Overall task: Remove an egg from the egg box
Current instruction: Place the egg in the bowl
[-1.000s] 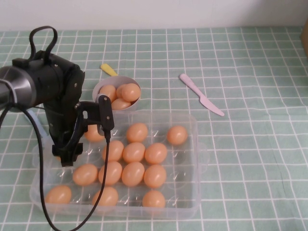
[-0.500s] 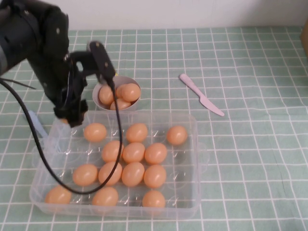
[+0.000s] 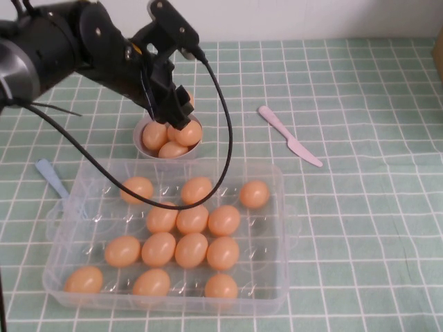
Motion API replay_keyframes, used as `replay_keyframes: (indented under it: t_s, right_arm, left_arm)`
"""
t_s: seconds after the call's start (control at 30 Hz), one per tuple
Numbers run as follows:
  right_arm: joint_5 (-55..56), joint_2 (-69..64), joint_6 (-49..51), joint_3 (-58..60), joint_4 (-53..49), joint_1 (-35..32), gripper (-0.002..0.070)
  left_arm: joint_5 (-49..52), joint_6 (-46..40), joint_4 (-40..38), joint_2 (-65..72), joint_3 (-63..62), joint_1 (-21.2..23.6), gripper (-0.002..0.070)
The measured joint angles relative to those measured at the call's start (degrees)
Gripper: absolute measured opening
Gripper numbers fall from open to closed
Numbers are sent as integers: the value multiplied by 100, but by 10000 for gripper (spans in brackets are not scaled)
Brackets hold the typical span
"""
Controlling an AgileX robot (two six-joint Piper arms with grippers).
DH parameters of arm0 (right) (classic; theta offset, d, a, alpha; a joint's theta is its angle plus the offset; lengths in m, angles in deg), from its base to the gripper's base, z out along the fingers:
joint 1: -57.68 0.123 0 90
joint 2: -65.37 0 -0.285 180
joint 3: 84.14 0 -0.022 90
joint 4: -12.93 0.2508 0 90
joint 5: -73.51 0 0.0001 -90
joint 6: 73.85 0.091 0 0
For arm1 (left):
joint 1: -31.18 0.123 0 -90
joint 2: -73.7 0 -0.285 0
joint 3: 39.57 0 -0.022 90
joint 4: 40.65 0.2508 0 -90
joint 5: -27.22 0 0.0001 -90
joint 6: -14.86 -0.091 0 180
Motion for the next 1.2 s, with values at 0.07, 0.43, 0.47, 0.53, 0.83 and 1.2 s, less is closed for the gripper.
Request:
replay_keyframes:
  t_s: [0.07, 0.43, 0.47, 0.53, 0.83, 1.2]
  right_arm:
    - [0, 0, 0, 0, 0, 0, -18]
    - [0, 0, 0, 0, 8, 0, -18]
    - [0, 0, 0, 0, 8, 0, -18]
    - [0, 0, 0, 0, 8, 0, -18]
    - [0, 0, 0, 0, 8, 0, -18]
    - [0, 0, 0, 0, 8, 0, -18]
  left_arm:
    - [-172, 0, -8, 190, 0, 101, 334]
    - [-310, 24, 142, 870, -415, 483, 334]
    - [-299, 48, 142, 919, -471, 495, 334]
    - [-260, 71, 142, 1002, -526, 518, 334]
    - [-120, 104, 242, 1181, -572, 518, 333]
    - [-129, 204, 262, 1196, -585, 518, 333]
